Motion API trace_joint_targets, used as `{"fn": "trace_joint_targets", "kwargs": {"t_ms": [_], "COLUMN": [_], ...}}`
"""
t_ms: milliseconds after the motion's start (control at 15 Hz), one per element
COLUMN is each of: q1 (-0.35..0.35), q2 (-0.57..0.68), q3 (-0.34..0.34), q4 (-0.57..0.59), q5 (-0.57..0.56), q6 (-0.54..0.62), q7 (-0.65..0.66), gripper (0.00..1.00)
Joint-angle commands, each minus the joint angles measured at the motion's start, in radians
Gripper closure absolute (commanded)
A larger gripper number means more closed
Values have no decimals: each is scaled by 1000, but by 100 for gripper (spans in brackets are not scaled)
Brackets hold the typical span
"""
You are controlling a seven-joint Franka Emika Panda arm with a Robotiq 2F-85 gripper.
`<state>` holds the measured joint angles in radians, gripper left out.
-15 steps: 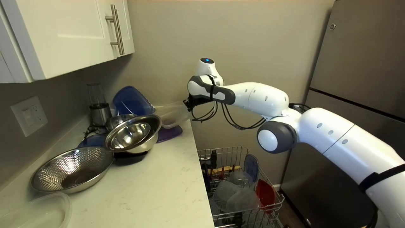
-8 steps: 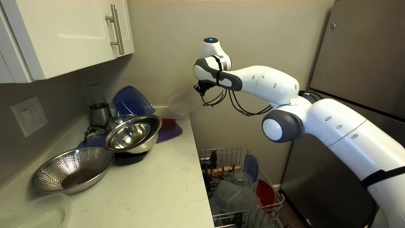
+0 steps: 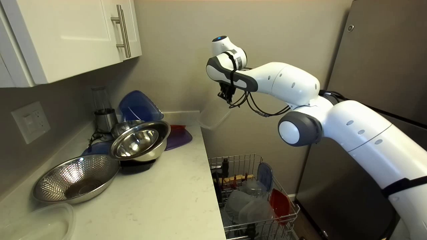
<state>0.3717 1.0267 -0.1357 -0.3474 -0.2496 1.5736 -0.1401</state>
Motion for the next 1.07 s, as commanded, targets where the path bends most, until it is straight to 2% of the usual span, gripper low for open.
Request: {"fn": "trace_joint_targets", "kwargs": {"t_ms": [0,200,400,467,667,733,800,867,933,1000], "q1": [12,19,33,25,33,41,35,34,42,42], "q2": [-36,-9,34,109,160,120,183,188,141,143], "q3": [-6,8,19,48,68,57,65,62,45,39], "q4": [-53,-72,-107,-16,-18,-113,-18,-18,-107,-106], "q5": [-41,-45,-17,-29,-32,-24,-39,-42,-36,-41], "q6": [-126,-174,-155,-187,-209,-184,-239,-260,-250,-271], "q7": [-116,-197,-282,-319,-403,-420,-454,-480,-498,-523], "gripper": [95,95,95,95,95,95,95,95,95,95]}}
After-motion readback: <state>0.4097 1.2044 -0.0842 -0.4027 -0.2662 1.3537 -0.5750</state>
